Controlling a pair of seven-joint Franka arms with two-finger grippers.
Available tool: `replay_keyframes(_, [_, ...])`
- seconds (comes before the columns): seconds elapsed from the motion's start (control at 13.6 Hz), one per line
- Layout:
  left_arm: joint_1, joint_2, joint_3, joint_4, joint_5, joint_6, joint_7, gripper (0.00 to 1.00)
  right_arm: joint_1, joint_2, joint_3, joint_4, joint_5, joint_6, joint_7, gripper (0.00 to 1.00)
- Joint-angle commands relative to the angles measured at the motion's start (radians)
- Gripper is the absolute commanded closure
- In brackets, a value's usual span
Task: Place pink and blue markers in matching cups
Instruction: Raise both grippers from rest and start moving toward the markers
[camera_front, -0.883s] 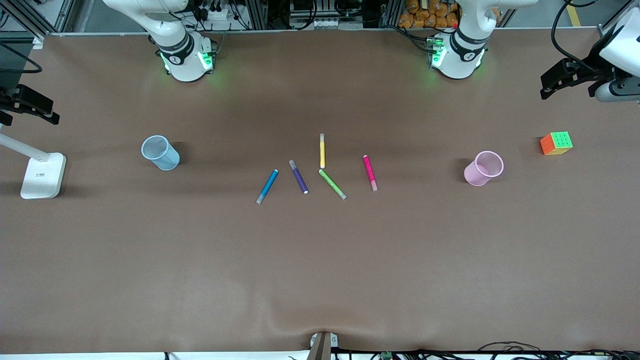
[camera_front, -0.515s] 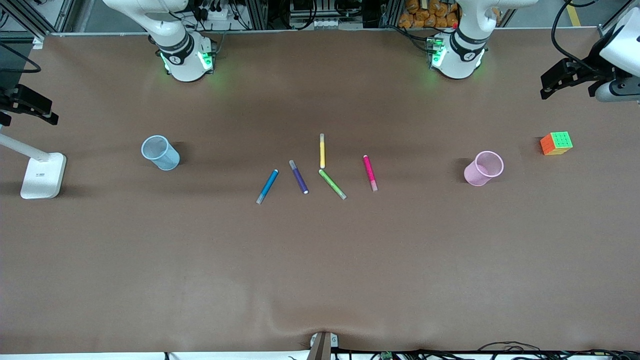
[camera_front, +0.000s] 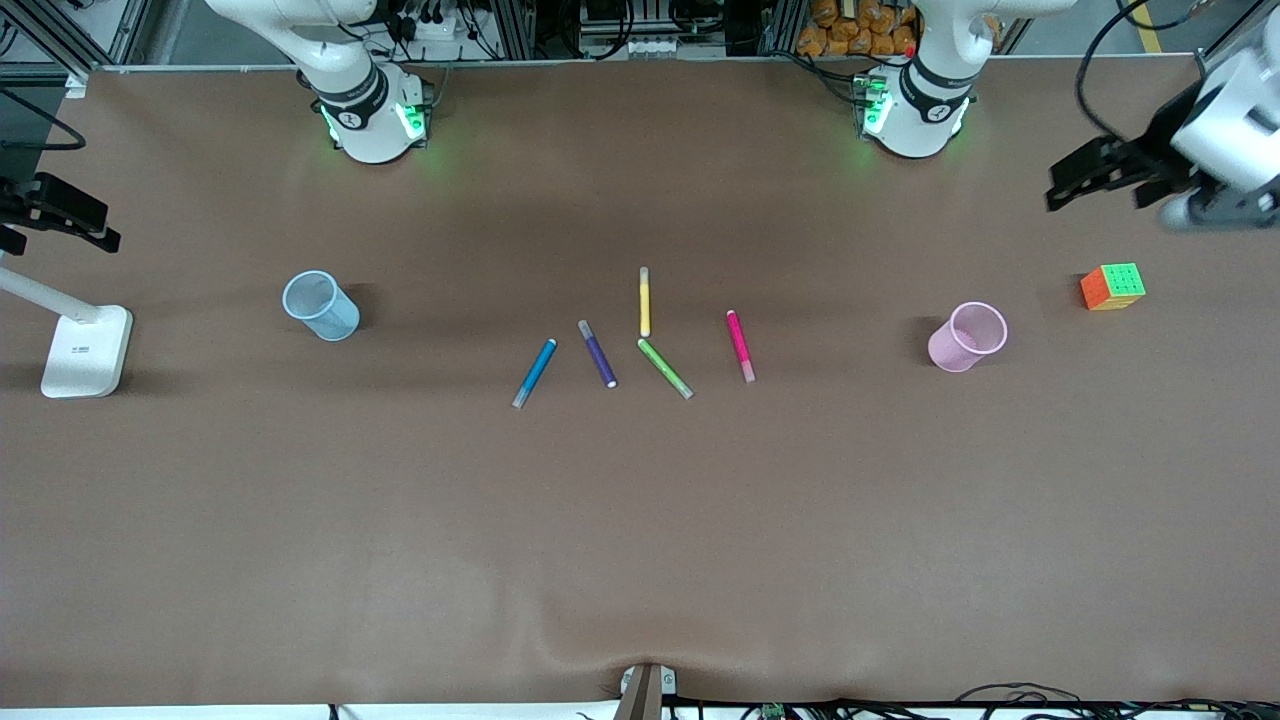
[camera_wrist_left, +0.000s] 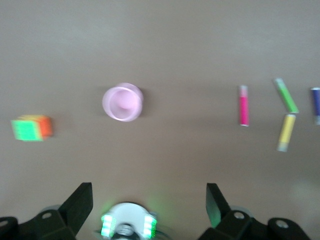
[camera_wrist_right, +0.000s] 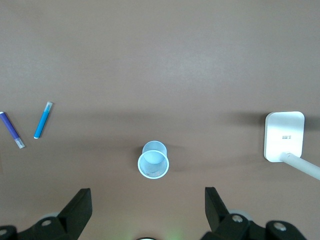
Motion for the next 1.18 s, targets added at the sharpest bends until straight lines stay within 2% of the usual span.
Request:
replay_keyframes(0.0, [-0.007, 0.087, -0.023, 0.050, -0.051, -0.036, -0.063, 0.00, -0.013, 0.015, 0.007, 0.020, -0.002, -0.003, -0.001, 0.00])
replay_keyframes(0.15, [-0.008, 0.143, -0.048, 0.050, -0.056, -0.036, -0.067, 0.00, -0.011, 0.016, 0.007, 0.021, -0.002, -0.003, -0.001, 0.00])
replay_keyframes(0.22, [-0.010, 0.176, -0.083, 0.050, -0.045, -0.035, -0.073, 0.00, -0.013, 0.016, 0.007, 0.020, 0.007, 0.000, -0.001, 0.00])
replay_keyframes(0.37, [-0.015, 0.191, -0.115, 0.049, -0.002, -0.035, -0.079, 0.00, -0.011, 0.019, 0.007, 0.020, 0.017, 0.002, -0.003, 0.00])
replay_keyframes(0.59, [-0.025, 0.277, -0.117, 0.072, 0.003, -0.027, -0.072, 0.00, -0.011, 0.065, 0.007, 0.020, 0.020, 0.000, -0.004, 0.00])
replay_keyframes(0.66, [-0.057, 0.292, -0.121, 0.079, 0.015, -0.027, -0.084, 0.00, -0.011, 0.087, 0.006, 0.020, 0.017, -0.001, -0.006, 0.00])
replay_keyframes(0.96, [-0.078, 0.314, -0.123, 0.082, -0.002, -0.025, -0.106, 0.00, -0.020, 0.183, 0.004, 0.020, -0.006, 0.000, -0.003, 0.00])
replay_keyframes(1.1, [-0.076, 0.314, -0.123, 0.082, -0.008, -0.025, -0.107, 0.00, -0.039, 0.197, 0.003, 0.017, -0.003, 0.000, -0.004, 0.00])
